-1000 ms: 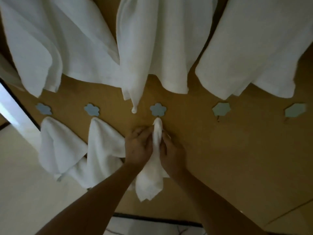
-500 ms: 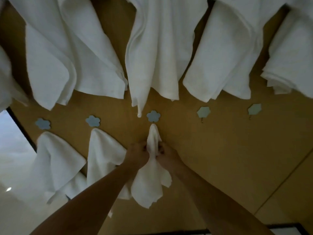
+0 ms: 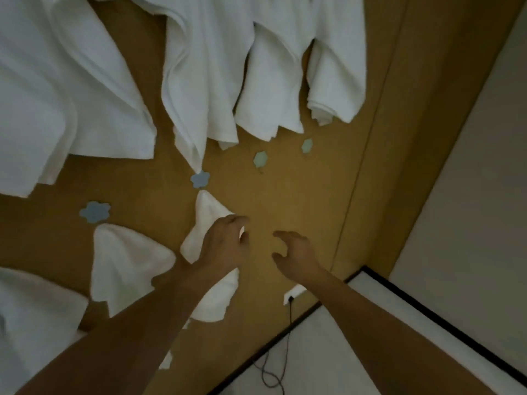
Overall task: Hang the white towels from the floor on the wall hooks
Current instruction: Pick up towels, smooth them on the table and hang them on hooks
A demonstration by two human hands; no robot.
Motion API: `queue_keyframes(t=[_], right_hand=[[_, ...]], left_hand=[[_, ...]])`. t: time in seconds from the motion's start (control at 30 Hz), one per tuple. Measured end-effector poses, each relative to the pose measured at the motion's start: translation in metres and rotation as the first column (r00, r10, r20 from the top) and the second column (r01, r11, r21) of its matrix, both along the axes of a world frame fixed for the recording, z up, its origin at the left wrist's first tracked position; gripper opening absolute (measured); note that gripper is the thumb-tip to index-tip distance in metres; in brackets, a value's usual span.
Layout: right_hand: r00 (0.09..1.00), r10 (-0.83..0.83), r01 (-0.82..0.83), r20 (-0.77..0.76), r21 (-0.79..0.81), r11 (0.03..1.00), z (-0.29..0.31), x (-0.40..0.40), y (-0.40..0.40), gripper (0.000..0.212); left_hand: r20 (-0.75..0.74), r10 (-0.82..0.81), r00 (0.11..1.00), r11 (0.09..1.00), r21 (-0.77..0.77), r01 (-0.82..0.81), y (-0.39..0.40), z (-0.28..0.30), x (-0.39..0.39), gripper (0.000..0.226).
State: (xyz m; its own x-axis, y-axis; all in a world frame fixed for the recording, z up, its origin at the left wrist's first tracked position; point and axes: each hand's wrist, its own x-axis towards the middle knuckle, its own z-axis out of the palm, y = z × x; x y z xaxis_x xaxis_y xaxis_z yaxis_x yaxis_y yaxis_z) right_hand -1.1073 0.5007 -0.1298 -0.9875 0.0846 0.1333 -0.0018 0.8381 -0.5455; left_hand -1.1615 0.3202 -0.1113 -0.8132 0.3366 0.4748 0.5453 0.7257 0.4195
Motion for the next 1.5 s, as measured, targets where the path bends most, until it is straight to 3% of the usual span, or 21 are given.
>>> queue_keyframes(t=[0.17, 0.3, 0.53, 0.77, 0.97, 1.1, 1.33, 1.5], right_hand=[[0.969, -0.246, 0.246, -0.009, 0.112, 0.963, 0.010, 0.095, 0.066, 0.055], [0.891, -0.453, 0.449, -0.014, 0.176, 0.876, 0.016, 0.193, 0.121, 0.052], [0.665, -0.746, 0.740, -0.038, 0.164, 0.652, 0.018, 0.417, 0.203, 0.055], [0.377, -0.926, 0.918, 0.000, 0.133, 0.374, -0.001, 0.673, 0.247, 0.057], [0.098, -0.993, 0.989, 0.059, 0.103, 0.103, -0.011, 0.866, 0.249, 0.057], [-0.087, -0.991, 0.994, 0.104, 0.069, -0.080, -0.027, 0.974, 0.237, 0.057], [-0.391, -0.894, 0.917, 0.218, 0.011, -0.399, -0.062, 1.128, 0.212, 0.059], [-0.558, -0.794, 0.820, 0.242, 0.018, -0.571, -0.076, 1.228, 0.224, 0.059]], left_hand=[[0.043, -0.256, 0.966, 0.960, -0.106, 0.260, 0.075, 0.006, 0.055, 0.041], [0.019, -0.490, 0.871, 0.853, -0.194, 0.484, 0.151, 0.013, 0.109, 0.041], [0.057, -0.713, 0.699, 0.672, -0.228, 0.705, 0.296, 0.016, 0.284, 0.043], [0.140, -0.881, 0.452, 0.398, -0.297, 0.868, 0.399, 0.003, 0.535, 0.052], [0.171, -0.960, 0.223, 0.163, -0.310, 0.937, 0.454, -0.004, 0.736, 0.050], [0.205, -0.978, 0.032, -0.040, -0.336, 0.941, 0.479, -0.019, 0.852, 0.047], [0.283, -0.926, -0.249, -0.344, -0.366, 0.865, 0.514, -0.049, 1.037, 0.054], [0.314, -0.856, -0.411, -0.506, -0.346, 0.790, 0.550, -0.070, 1.166, 0.055]])
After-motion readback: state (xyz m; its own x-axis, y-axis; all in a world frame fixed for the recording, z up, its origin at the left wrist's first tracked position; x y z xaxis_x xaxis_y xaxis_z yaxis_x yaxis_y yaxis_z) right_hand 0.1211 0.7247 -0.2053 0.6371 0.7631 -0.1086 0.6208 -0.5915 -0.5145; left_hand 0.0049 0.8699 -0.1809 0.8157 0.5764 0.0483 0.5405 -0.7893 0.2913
